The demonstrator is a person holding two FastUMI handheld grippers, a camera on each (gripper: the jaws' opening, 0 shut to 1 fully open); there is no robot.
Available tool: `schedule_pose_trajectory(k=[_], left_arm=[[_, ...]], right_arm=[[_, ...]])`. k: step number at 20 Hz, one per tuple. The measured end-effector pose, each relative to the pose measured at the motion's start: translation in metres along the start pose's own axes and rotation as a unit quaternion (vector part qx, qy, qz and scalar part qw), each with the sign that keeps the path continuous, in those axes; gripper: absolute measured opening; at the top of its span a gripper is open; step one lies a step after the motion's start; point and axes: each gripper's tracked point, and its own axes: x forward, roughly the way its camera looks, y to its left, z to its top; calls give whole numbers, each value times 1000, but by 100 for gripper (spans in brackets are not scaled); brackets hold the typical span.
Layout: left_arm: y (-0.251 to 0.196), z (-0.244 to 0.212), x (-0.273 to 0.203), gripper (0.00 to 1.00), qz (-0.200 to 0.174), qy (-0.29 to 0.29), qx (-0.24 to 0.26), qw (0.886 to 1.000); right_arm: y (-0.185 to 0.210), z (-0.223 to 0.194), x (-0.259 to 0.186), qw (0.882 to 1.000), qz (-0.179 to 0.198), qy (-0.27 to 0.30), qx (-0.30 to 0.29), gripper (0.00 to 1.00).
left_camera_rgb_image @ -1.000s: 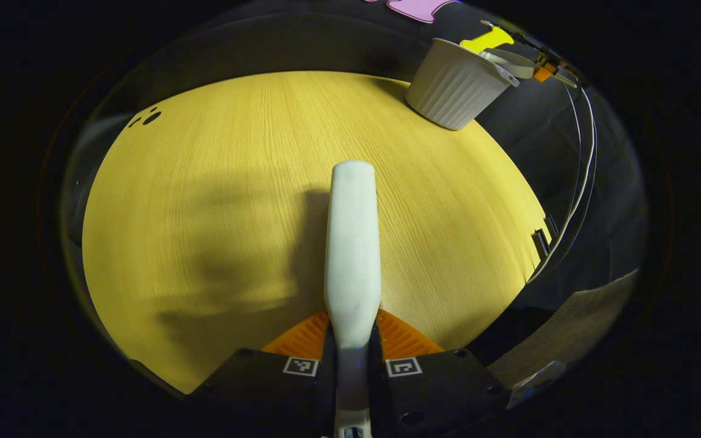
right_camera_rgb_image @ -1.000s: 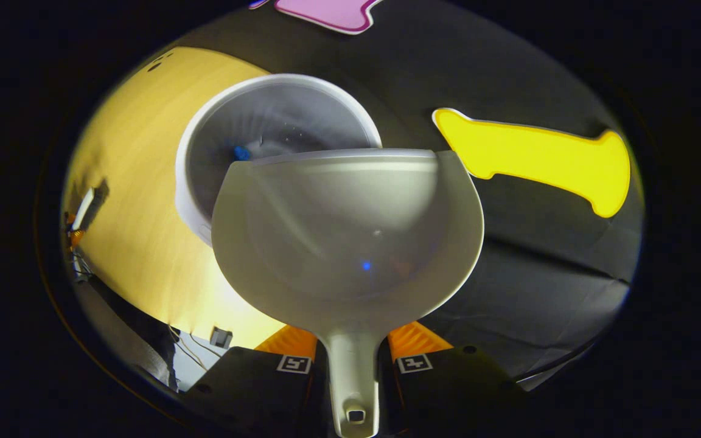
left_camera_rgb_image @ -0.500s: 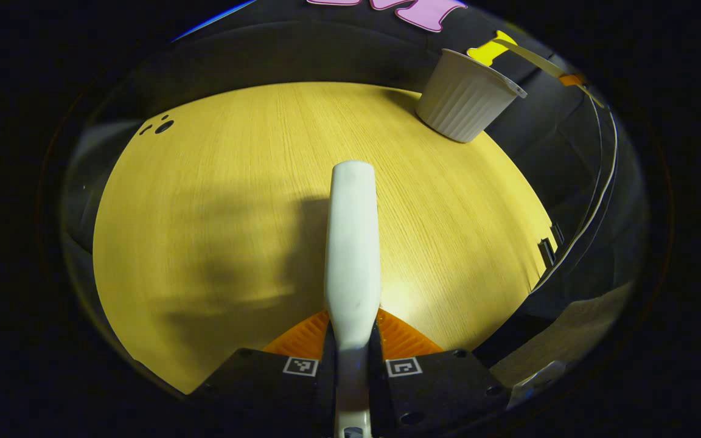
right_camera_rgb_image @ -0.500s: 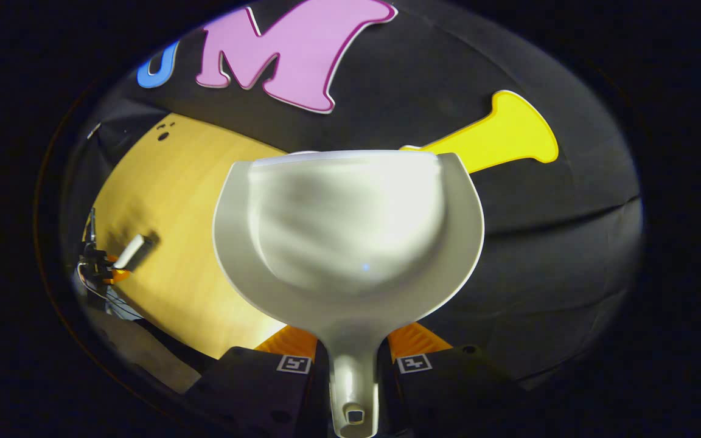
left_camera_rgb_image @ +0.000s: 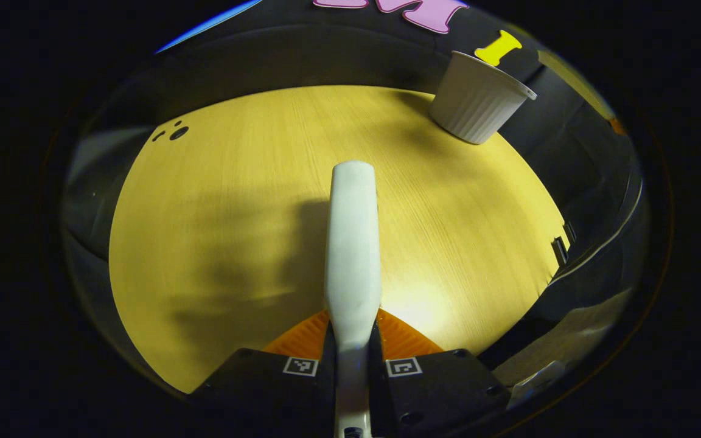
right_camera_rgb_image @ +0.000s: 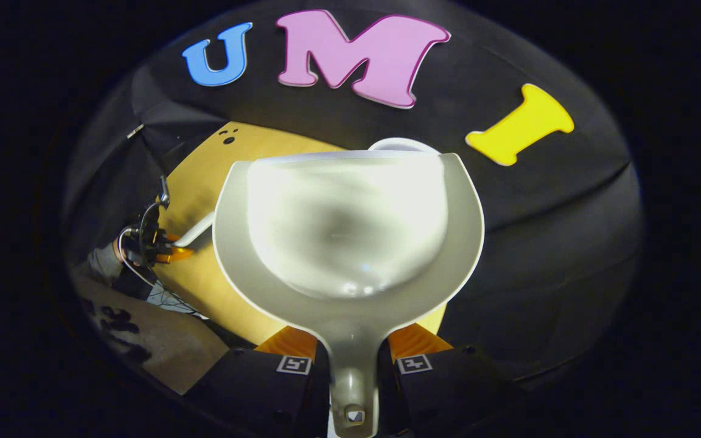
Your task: Pick up the small broom and dustpan from the desktop, sweep the trash into the dustpan with the broom, and then empty the trash into the garbage bin.
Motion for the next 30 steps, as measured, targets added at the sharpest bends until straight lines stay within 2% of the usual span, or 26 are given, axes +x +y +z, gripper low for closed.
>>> schedule_pose_trajectory(k=[4, 5, 6, 7, 8, 9, 10, 11, 14, 15, 16, 19, 20, 21, 23, 24, 25, 30], left_arm=[[14, -1, -1, 26, 22, 5, -7, 1000], [16, -1, -1, 27, 24, 6, -7, 1000], [19, -2, -1, 26, 26, 7, -7, 1000], [20, -2, 0, 27, 27, 8, -8, 1000], [20, -2, 0, 26, 26, 8, -9, 1000], [19, -2, 0, 26, 25, 9, -10, 1000], [19, -2, 1, 24, 26, 10, -10, 1000], [19, -2, 1, 26, 27, 11, -9, 1000], [20, -2, 1, 26, 35, 13, -5, 999], [21, -3, 1, 26, 38, 15, -3, 999], [22, -2, 1, 26, 42, 17, -1, 999], [26, -4, 1, 26, 59, 21, 10, 998], [26, -4, 1, 26, 65, 23, 12, 998], [27, -4, 2, 26, 70, 25, 14, 997], [27, -6, 3, 26, 75, 26, 15, 997], [28, -7, 3, 27, 74, 27, 16, 997], [28, -7, 3, 27, 74, 28, 18, 997], [29, -4, 2, 28, 79, 33, 32, 996]], right_arm=[[65, -59, 52, 998, 39, 38, 32, 36], [75, -69, 63, 998, 44, 41, 37, 41], [84, -81, 76, 997, 47, 50, 37, 36], [94, -89, 89, 996, 46, 56, 43, 36], [103, -96, 100, 996, 49, 58, 47, 41], [114, -104, 115, 995, 53, 63, 49, 36], [121, -111, 128, 995, 53, 65, 49, 41], [127, -117, 142, 996, 49, 68, 44, 41], [142, -123, 180, 997, 43, 51, 28, 31], [147, -126, 190, 997, 44, 52, 27, 31], [151, -126, 198, 997, 40, 51, 31, 36], [158, -124, 220, 997, 37, 51, 41, 36], [160, -126, 226, 997, 37, 55, 44, 31], [158, -128, 232, 996, 30, 61, 50, 36], [153, -131, 244, 995, 18, 72, 60, 36], [154, -132, 247, 995, 16, 75, 68, 31], [154, -131, 249, 994, 14, 77, 76, 36], [151, -140, 255, 993, 8, 87, 79, 37]])
